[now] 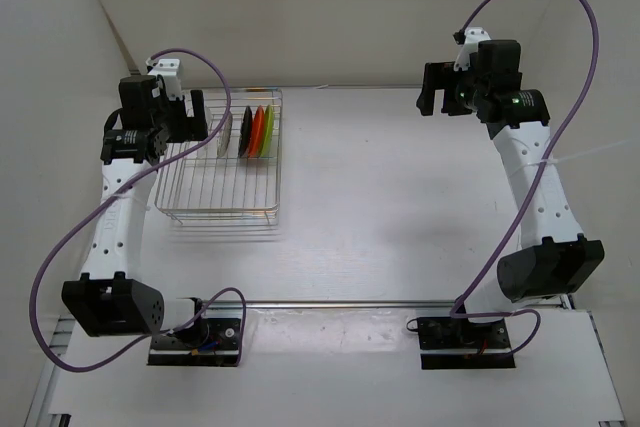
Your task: Unload the plates from the dish rack
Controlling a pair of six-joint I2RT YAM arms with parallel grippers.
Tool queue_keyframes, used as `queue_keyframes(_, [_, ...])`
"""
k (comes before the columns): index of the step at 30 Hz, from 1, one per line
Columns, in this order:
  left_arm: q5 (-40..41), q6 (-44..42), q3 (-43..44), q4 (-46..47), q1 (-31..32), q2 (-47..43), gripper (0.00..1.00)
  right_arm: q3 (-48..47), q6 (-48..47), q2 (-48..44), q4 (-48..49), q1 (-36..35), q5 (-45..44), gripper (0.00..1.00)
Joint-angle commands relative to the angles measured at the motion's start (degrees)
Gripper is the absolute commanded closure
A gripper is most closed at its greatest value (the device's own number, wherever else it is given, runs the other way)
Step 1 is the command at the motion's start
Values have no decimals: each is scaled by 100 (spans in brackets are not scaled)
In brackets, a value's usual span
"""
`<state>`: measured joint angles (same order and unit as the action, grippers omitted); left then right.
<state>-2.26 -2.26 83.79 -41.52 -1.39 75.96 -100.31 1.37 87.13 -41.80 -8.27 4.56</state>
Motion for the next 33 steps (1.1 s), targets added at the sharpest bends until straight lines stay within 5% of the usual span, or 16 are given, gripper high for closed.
queue_keyframes(1, [16,50,-20,100,16,-249,0,29,57,-179,260,-16,-69,0])
queue_keyframes(33, [-20,-90,59,223,16,392,0,846,-638,-662,366,-183,-306,0])
